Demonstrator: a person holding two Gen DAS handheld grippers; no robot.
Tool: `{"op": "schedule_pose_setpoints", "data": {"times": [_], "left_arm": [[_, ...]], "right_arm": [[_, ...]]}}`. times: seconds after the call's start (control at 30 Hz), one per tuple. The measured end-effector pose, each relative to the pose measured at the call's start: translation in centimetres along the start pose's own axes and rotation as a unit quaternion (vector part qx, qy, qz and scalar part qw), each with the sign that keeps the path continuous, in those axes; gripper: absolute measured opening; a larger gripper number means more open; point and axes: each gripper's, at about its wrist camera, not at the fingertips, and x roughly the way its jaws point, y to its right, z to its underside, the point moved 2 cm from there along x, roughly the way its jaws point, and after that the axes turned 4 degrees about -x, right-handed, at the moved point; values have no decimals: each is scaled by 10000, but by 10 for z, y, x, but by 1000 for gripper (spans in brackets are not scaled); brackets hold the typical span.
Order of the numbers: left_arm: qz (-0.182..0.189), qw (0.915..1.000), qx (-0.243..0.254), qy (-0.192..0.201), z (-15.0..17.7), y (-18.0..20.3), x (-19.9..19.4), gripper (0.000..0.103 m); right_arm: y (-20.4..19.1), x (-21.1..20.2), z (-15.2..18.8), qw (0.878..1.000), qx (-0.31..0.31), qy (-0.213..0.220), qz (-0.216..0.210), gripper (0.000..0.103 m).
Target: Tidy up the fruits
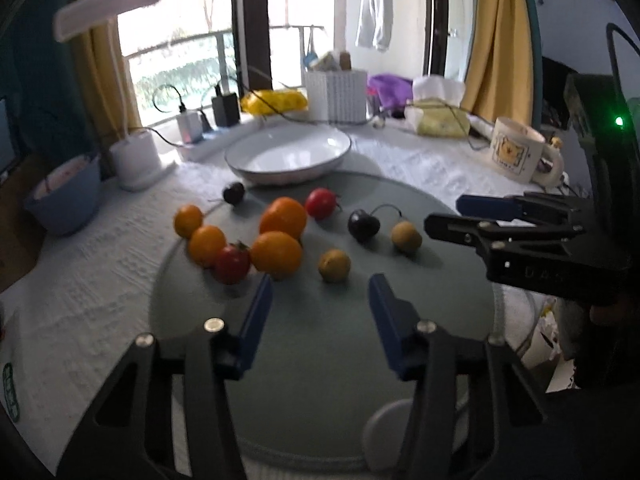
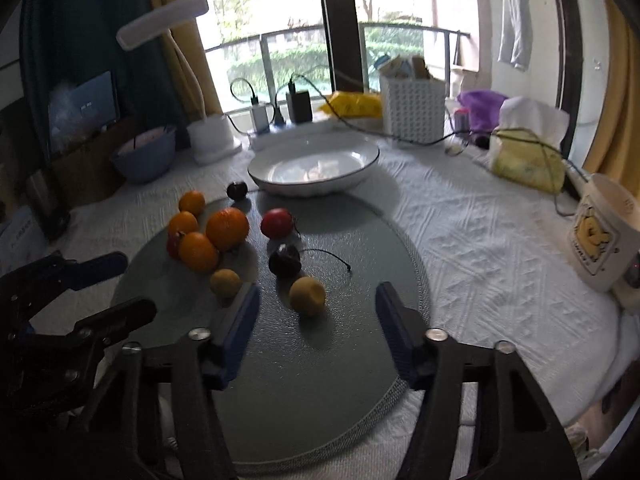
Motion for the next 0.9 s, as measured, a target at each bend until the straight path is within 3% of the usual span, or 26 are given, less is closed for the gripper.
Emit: {"op": "schedule_pose_setpoints", "data": {"times": [0.37,0.5,0.63,0.7,0.9], "left_arm": [[76,9979,166,-625,-11,4,45,41],[105,9968,144,-779,-12,5,55,38],[109,9958,184,-888,-14,7,63,37],[134,9953,159,-950,-15,7,68,25],[226,9954,62,-933,-20,7,70,25]], "right_arm": [[-1,31,-1,9973,-222,-400,-580,45],[-1,42,2,9955,-199,-600,-712,29],[2,44,3,9952,-156,-611,-753,28],[4,44,3,9952,-125,-599,-769,28],[16,36,-4,9967,-75,-451,-666,28]]}}
